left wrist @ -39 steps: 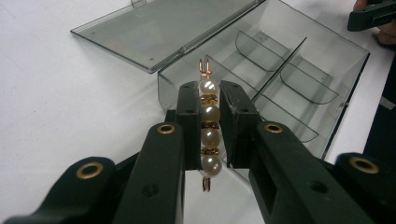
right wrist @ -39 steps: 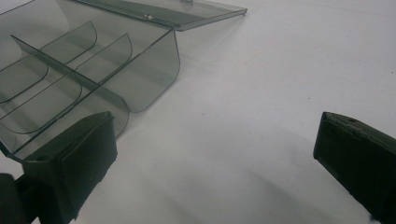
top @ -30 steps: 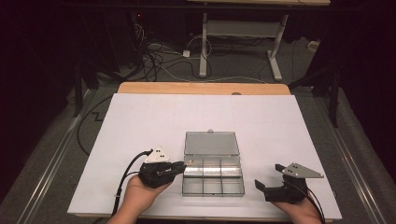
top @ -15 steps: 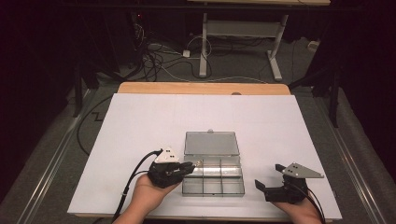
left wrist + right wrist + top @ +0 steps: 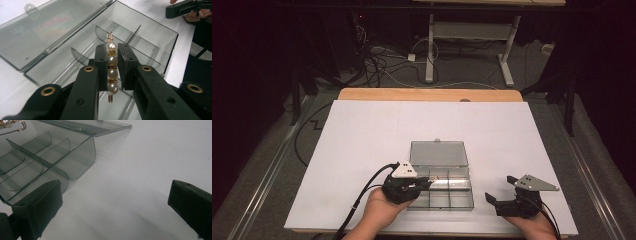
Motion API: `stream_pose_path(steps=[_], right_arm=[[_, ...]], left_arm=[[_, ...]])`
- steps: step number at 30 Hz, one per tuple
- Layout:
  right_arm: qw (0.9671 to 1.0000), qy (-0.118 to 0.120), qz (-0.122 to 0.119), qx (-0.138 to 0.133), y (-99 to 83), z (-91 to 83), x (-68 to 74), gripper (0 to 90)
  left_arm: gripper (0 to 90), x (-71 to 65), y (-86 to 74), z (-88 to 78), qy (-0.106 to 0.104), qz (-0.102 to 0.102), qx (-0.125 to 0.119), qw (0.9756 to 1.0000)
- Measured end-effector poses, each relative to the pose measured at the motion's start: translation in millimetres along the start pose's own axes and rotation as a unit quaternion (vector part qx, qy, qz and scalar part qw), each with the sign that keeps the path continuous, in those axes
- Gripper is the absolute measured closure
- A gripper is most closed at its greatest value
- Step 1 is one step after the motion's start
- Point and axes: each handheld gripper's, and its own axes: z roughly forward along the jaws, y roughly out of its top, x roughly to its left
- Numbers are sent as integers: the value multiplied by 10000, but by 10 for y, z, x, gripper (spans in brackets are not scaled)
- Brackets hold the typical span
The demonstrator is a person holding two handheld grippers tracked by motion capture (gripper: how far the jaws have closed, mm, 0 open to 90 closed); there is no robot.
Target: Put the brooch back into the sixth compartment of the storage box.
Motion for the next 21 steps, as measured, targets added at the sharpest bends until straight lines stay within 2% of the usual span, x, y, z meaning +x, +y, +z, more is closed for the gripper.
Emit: stream_pose_path(steps=[21], right_arm=[[10000, 14, -1, -2, -3, 0, -3, 0]], left_arm=[[766, -169, 139, 195, -156, 175, 74, 9997]])
